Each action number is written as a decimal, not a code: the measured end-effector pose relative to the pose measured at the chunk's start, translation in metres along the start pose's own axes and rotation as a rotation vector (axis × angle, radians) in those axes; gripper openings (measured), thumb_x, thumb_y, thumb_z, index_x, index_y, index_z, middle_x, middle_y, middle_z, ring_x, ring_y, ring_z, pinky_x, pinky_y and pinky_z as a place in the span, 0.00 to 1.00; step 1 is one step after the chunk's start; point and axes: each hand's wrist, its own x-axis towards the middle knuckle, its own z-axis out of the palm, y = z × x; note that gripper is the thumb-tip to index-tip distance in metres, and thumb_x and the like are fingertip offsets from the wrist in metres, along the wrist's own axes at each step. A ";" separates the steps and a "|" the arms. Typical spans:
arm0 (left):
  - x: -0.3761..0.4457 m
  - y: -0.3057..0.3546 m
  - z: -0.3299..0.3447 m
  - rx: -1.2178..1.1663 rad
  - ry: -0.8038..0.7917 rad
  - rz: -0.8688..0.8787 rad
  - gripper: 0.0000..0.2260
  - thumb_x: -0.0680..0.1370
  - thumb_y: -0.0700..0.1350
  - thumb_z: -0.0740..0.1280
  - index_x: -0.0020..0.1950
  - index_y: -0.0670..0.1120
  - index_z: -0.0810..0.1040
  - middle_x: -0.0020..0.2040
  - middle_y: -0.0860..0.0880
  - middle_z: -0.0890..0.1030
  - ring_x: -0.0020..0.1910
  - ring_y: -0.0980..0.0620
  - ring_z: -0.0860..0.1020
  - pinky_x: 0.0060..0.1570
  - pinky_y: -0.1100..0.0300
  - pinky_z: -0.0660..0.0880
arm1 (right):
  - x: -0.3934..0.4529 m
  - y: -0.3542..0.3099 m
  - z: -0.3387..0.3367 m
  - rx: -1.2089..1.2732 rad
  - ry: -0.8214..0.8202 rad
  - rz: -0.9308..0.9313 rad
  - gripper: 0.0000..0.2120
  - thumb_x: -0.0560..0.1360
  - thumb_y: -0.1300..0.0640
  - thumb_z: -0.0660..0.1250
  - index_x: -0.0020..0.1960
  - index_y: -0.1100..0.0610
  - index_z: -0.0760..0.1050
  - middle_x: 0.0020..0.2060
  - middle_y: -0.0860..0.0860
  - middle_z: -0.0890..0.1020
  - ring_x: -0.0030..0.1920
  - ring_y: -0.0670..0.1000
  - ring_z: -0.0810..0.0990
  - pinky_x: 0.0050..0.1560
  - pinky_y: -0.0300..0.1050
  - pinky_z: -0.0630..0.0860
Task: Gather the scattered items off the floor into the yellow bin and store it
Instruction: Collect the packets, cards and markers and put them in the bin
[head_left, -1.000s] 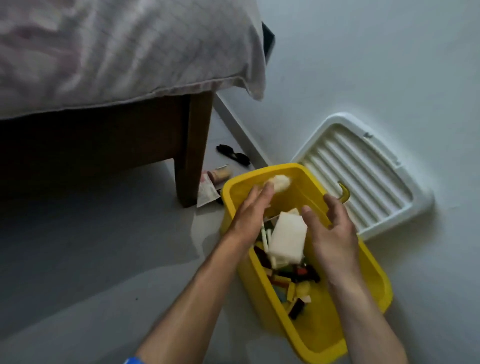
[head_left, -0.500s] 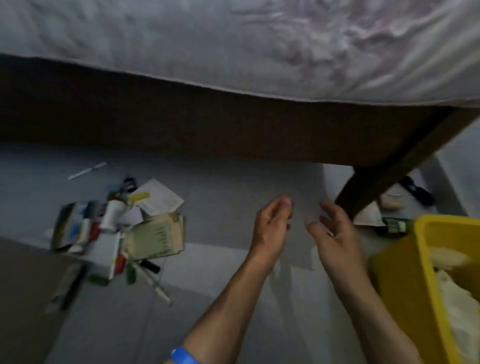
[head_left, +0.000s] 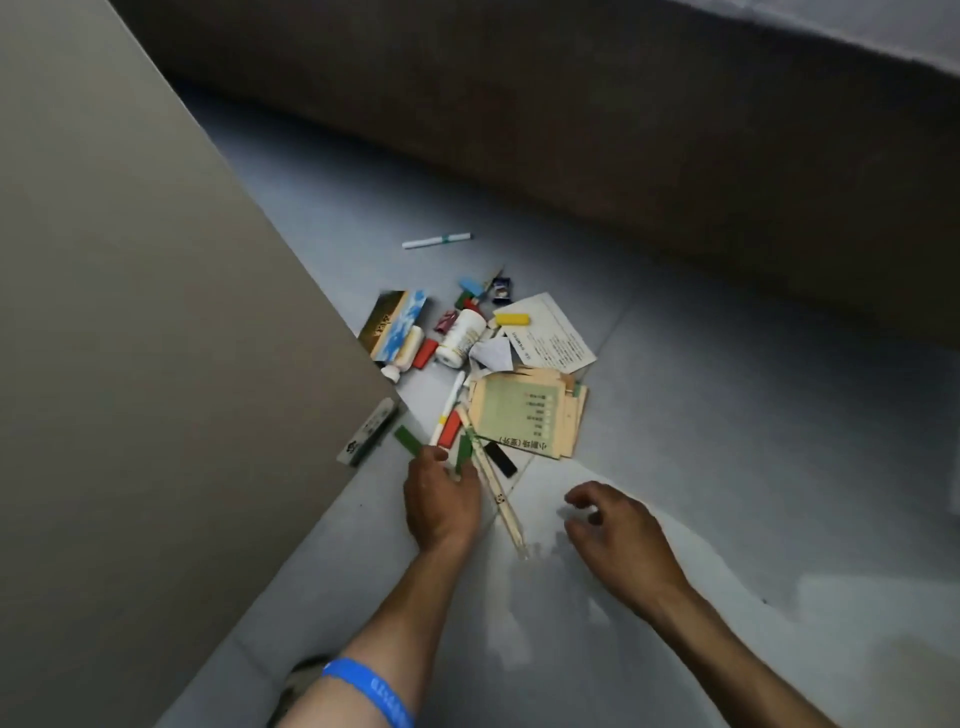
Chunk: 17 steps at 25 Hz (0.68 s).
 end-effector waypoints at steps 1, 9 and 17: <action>0.008 -0.005 -0.001 0.030 0.007 0.043 0.12 0.75 0.50 0.69 0.56 0.50 0.73 0.57 0.45 0.78 0.54 0.45 0.76 0.48 0.55 0.73 | 0.000 -0.001 0.007 -0.047 -0.002 -0.046 0.12 0.78 0.50 0.65 0.61 0.46 0.75 0.58 0.44 0.80 0.52 0.44 0.78 0.50 0.37 0.73; 0.064 -0.033 -0.022 0.297 -0.039 0.217 0.07 0.76 0.46 0.69 0.47 0.43 0.78 0.54 0.41 0.77 0.55 0.41 0.74 0.55 0.51 0.72 | 0.037 -0.041 0.063 -0.338 0.024 -0.201 0.21 0.78 0.43 0.61 0.69 0.49 0.67 0.57 0.49 0.79 0.51 0.51 0.78 0.47 0.44 0.75; 0.070 -0.026 -0.027 0.053 -0.048 0.110 0.03 0.77 0.40 0.61 0.45 0.45 0.73 0.47 0.44 0.78 0.50 0.42 0.77 0.47 0.58 0.68 | 0.052 -0.037 0.070 -0.285 0.083 -0.034 0.09 0.80 0.54 0.57 0.58 0.54 0.70 0.51 0.52 0.80 0.44 0.51 0.79 0.41 0.43 0.76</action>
